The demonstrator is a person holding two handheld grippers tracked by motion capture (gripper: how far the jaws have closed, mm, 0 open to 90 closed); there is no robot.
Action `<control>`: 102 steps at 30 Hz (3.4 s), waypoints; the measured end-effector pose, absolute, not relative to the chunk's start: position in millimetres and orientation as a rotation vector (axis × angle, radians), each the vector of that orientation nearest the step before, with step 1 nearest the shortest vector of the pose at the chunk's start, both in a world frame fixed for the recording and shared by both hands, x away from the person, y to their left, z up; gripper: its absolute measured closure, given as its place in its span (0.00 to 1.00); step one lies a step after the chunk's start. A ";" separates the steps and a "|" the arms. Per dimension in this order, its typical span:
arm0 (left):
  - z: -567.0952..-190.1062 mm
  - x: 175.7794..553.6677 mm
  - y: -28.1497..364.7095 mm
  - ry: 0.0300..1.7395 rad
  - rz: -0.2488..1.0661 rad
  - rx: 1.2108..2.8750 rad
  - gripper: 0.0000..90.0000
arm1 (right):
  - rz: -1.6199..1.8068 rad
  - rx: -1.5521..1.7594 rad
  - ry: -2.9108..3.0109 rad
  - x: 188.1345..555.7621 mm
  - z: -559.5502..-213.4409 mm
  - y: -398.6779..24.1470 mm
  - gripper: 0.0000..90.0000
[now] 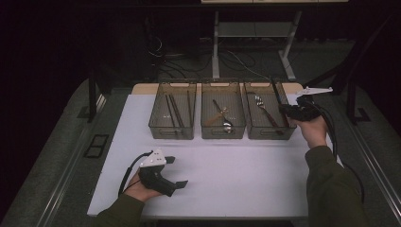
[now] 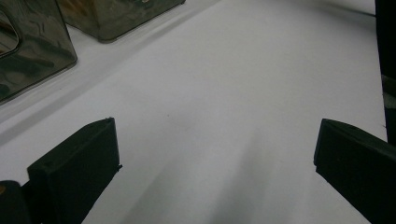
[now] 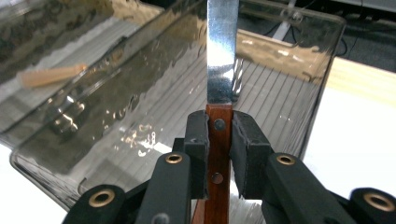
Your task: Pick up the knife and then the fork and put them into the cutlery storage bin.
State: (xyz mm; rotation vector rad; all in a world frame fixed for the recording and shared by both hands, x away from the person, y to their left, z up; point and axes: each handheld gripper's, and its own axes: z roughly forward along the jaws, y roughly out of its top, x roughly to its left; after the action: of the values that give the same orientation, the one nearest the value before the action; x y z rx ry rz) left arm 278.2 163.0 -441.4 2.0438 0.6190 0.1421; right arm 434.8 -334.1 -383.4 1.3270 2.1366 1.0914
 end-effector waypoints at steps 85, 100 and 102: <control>-441.4 281.7 167.0 0.630 0.151 2.022 0.00 | 1.287 1.155 2.193 313.7 -419.0 -295.1 0.19; -440.1 279.7 166.1 0.624 0.163 2.029 0.00 | 1.261 1.116 2.266 278.4 -438.2 -287.3 0.19; -439.7 279.4 166.4 0.624 0.165 2.031 0.00 | 1.257 1.105 2.271 274.2 -438.8 -285.4 0.19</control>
State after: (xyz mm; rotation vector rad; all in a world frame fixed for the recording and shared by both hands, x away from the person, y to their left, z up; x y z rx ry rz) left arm 279.4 166.4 -439.7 2.0313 0.6236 0.1651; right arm 274.2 -285.4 -438.8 1.1054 2.2713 1.2565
